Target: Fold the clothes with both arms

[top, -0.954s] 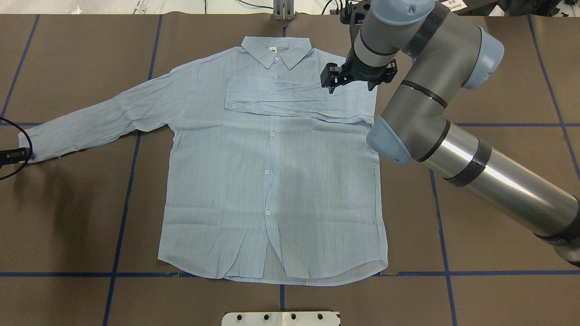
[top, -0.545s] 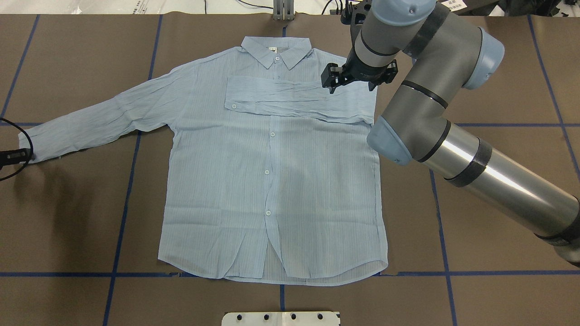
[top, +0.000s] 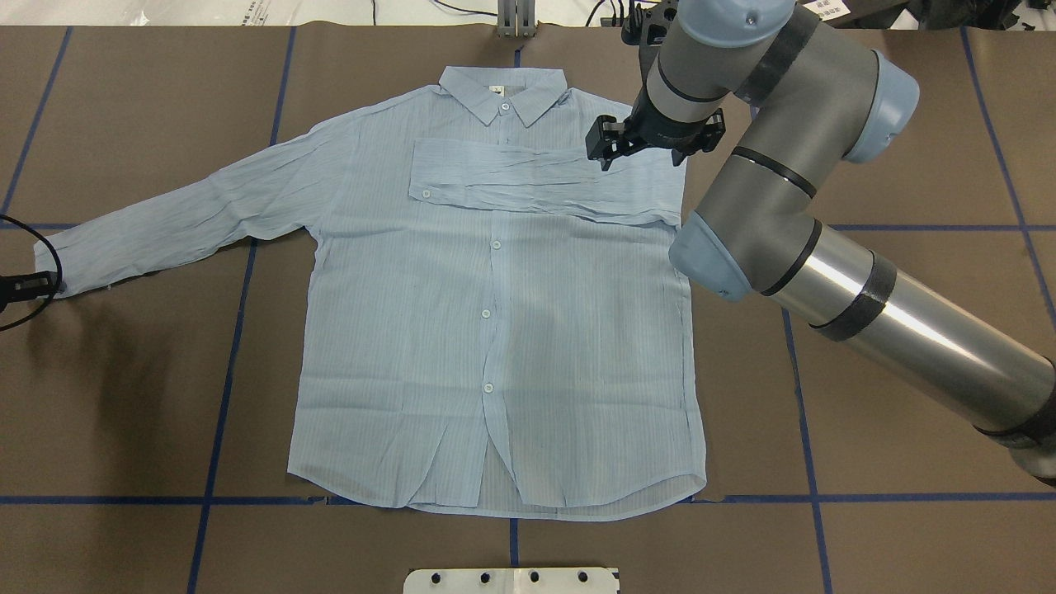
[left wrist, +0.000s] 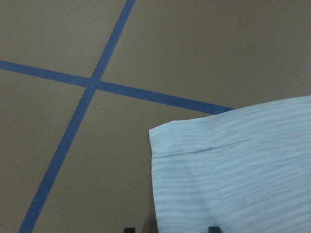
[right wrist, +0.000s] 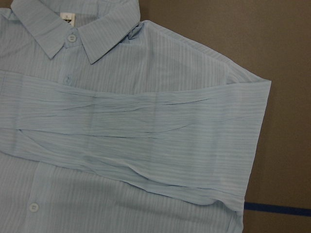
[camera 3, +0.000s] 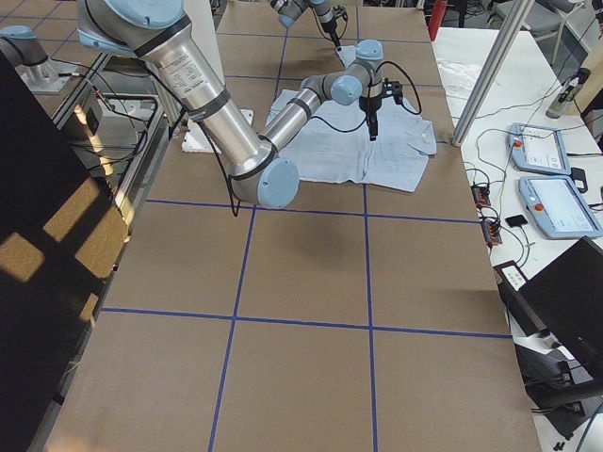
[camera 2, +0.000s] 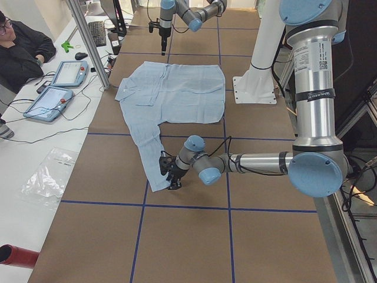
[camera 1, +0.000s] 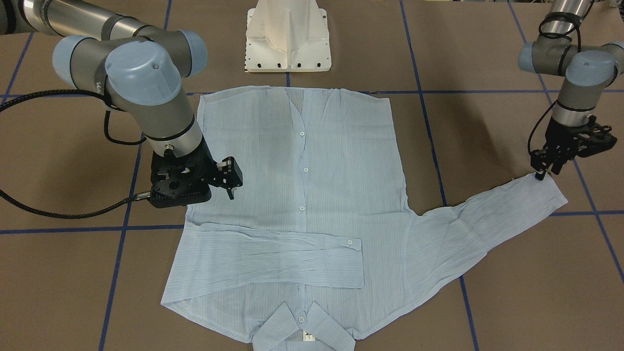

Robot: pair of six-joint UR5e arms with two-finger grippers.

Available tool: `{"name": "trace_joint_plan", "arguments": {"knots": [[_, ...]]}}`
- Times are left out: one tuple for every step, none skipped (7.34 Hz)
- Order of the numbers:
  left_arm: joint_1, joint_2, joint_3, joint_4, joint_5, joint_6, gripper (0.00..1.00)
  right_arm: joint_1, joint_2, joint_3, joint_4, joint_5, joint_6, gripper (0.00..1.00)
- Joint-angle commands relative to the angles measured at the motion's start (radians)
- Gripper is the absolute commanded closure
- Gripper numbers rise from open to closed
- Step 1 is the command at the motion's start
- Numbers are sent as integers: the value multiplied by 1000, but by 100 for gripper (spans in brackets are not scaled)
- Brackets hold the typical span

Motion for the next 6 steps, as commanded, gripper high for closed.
{"name": "trace_joint_plan", "arguments": {"knots": [[0,-1,1,0,0,1,56,0,-2,0,0,0,1,0],[2,-1,1,0,0,1,63,0,-2,0,0,0,1,0],[2,-1,-1,0,1,1,74,0,-2,0,0,0,0,0],[2,-1,-1,0,1,1,85,0,-2,0,0,0,1,0],[2,-1,-4,0,1,6,92,0,-2,0,0,0,0,0],[2,-1,-7,-1,3,10,100,0,-3,0,0,2,0,0]]}}
